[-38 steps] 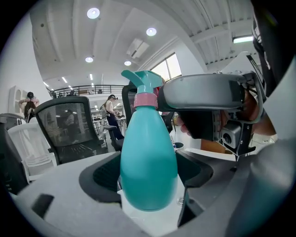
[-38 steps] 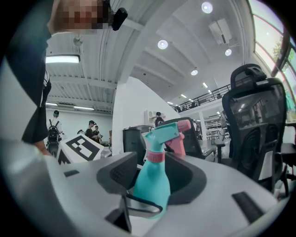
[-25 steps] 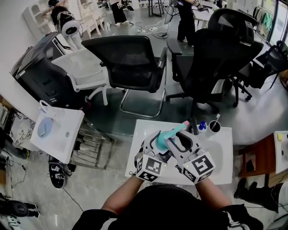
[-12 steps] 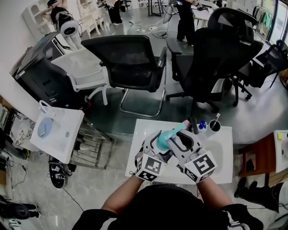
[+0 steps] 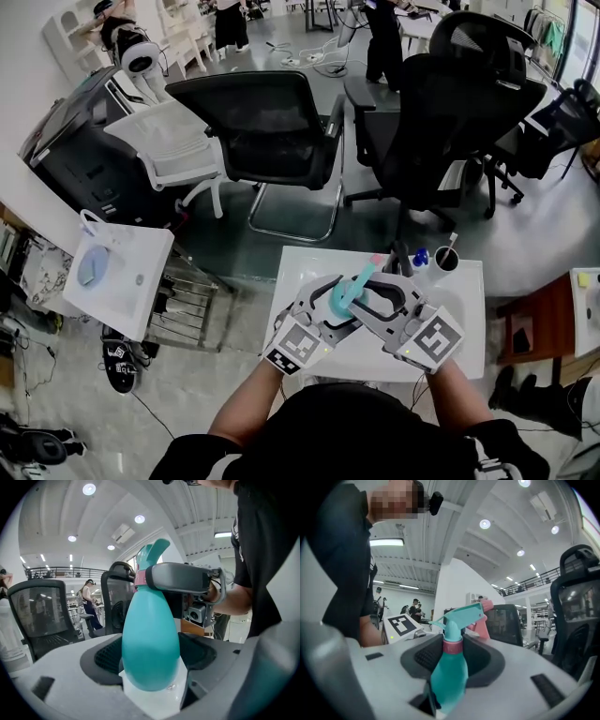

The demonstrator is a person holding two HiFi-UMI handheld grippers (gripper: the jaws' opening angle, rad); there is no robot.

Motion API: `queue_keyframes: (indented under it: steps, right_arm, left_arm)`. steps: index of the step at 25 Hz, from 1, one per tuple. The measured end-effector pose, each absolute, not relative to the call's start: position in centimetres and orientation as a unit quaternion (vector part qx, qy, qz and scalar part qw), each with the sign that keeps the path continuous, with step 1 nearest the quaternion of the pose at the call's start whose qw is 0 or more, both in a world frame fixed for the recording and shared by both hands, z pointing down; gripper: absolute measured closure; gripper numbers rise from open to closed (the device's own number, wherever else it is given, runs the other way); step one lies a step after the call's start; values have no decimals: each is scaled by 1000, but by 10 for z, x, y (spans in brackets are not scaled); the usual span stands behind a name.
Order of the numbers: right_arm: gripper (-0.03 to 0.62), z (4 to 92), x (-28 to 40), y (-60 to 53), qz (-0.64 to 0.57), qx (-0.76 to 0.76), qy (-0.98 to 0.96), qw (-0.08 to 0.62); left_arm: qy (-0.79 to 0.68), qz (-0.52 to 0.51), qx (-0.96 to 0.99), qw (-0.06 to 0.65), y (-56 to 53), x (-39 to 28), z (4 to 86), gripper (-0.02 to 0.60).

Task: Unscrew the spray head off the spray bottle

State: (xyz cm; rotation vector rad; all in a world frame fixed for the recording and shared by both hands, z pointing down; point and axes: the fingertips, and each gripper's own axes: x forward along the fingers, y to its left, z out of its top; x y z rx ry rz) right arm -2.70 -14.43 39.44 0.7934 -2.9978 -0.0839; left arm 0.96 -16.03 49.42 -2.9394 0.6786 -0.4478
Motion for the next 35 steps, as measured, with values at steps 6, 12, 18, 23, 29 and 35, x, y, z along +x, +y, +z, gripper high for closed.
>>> queue_keyframes:
  steps: [6, 12, 18, 23, 29, 35]
  right_arm:
    - [456, 394, -32, -115, -57, 152, -986, 32]
    - [456, 404, -33, -85, -144, 26, -985, 89]
    - [452, 411, -26, -98, -112, 63, -988, 81]
    - [391, 416, -22, -129, -51, 200, -977, 46]
    - [391, 420, -20, -146, -5, 299, -954, -3]
    - [398, 429, -25, -153, 23, 349, -937, 4]
  left_arm:
    - [139, -163, -975, 63, -135, 15, 502, 197]
    - [72, -183, -978, 70, -107, 21, 514, 198]
    - [102, -188, -976, 45, -116, 21, 520, 198]
    - [181, -175, -968, 17, -143, 10, 515, 198]
    - [273, -162, -948, -27, -169, -8, 519, 198]
    - [305, -174, -936, -26, -174, -10, 523, 198]
